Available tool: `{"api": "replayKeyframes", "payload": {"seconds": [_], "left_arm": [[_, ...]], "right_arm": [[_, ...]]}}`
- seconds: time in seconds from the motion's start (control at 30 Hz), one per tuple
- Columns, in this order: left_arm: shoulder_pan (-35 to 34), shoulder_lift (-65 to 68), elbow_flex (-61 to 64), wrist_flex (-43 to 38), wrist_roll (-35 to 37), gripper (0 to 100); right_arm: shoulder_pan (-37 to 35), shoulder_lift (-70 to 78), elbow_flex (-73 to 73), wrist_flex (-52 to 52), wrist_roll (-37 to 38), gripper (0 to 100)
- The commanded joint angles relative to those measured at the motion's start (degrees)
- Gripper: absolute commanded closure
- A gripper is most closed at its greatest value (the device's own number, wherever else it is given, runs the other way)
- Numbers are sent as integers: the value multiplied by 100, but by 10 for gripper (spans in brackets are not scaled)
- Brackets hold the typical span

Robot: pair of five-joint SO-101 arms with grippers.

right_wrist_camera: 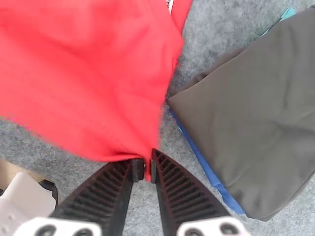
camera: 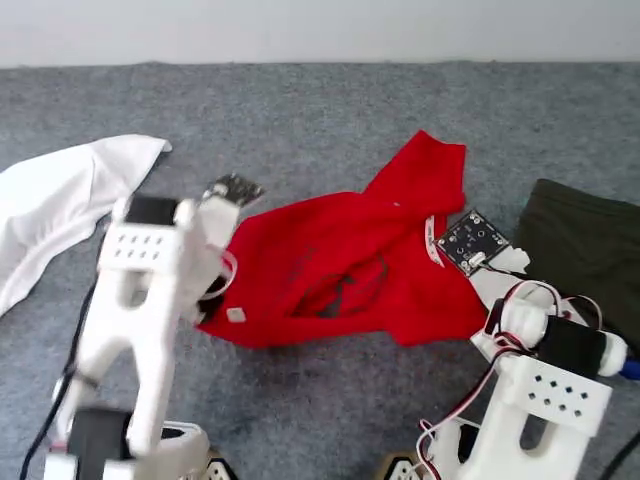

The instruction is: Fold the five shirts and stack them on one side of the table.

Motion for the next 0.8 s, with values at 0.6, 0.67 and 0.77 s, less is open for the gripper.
{"api": "replayKeyframes", "payload": {"seconds": [0.6, 0.67, 0.77], "left_arm": [[-2435, -6409, 2589, -484, -466, 833], [-2699, -6664, 2774, -563, -466, 829], [-2998, -6857, 2941, -677, -448, 829]], "right_arm": [[-1191, -13, -26, -84, -396, 988], [-1341, -13, -26, -48, -404, 988], [-1569, -13, -26, -22, -492, 988]]}}
